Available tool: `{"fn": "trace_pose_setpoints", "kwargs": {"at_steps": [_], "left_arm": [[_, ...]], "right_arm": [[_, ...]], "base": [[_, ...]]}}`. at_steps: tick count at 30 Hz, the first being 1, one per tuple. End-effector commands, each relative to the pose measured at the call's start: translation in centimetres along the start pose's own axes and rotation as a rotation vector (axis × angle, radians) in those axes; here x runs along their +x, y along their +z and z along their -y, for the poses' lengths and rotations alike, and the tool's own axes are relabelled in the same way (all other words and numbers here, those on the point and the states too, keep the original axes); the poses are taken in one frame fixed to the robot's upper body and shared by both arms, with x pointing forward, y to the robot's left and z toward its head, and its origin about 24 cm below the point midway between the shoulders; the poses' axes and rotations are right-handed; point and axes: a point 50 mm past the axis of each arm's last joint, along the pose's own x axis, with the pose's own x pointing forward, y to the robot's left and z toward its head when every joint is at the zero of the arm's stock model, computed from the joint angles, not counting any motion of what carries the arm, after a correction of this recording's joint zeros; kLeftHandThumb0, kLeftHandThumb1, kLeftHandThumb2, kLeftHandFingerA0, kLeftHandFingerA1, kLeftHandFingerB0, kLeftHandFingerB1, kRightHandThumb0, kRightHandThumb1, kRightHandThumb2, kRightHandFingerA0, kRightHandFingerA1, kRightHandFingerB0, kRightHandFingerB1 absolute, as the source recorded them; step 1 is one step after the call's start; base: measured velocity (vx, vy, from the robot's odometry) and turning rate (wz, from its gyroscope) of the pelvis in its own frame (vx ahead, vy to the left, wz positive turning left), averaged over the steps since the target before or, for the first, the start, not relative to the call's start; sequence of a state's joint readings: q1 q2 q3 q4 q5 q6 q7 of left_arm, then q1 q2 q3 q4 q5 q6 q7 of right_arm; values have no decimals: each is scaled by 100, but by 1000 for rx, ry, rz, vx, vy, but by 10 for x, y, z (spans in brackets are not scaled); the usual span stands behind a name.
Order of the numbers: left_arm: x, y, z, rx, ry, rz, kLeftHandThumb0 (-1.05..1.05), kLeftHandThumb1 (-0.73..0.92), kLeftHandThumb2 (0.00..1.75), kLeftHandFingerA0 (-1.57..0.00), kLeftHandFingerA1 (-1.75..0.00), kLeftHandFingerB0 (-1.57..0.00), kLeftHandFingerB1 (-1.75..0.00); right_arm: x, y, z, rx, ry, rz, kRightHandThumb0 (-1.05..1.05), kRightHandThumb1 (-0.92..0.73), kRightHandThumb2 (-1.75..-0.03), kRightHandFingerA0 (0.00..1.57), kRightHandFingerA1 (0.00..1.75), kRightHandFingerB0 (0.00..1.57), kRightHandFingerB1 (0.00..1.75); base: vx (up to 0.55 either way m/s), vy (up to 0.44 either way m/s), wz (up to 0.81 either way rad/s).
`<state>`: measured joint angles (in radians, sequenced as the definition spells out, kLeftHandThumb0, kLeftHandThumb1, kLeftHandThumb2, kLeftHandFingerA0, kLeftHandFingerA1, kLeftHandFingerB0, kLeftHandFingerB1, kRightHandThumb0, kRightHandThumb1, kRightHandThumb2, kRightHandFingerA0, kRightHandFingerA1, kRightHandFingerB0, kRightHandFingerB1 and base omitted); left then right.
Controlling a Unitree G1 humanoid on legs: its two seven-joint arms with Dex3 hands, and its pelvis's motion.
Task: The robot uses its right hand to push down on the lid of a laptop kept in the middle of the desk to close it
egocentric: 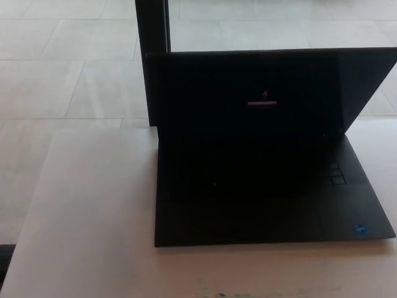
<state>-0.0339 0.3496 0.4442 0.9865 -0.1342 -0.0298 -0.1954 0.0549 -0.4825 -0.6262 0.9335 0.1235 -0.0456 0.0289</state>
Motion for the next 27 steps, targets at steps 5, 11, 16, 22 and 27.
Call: {"fn": "trace_pose_setpoints", "kwargs": {"at_steps": [5,11,16,22,27], "left_arm": [[-3,43,-49,-595,43,249,-105,78,79,-12,-92,0,-147],[-2,42,-49,-590,48,247,-105,76,74,-10,-92,-1,-149],[-2,41,-48,-615,47,247,-105,77,80,-14,-95,-3,-147],[-1,45,-48,-611,40,253,-105,78,78,-13,-94,-2,-148],[-1,44,-48,-616,42,255,-105,75,73,-10,-91,-4,-150]], "right_arm": [[-1,69,93,862,-361,307,-94,-79,-122,57,117,23,80],[-6,144,89,891,-227,534,-89,-92,-70,47,117,23,83],[-41,246,60,795,-32,885,-91,-91,-67,61,78,43,58],[-85,317,21,635,114,1088,-90,-92,-72,51,62,44,46],[-120,367,-36,347,275,1217,-94,-92,-73,30,48,27,31]], "base": [[0,0,0],[0,0,0],[0,0,0],[0,0,0],[-8,-2,1]]}}
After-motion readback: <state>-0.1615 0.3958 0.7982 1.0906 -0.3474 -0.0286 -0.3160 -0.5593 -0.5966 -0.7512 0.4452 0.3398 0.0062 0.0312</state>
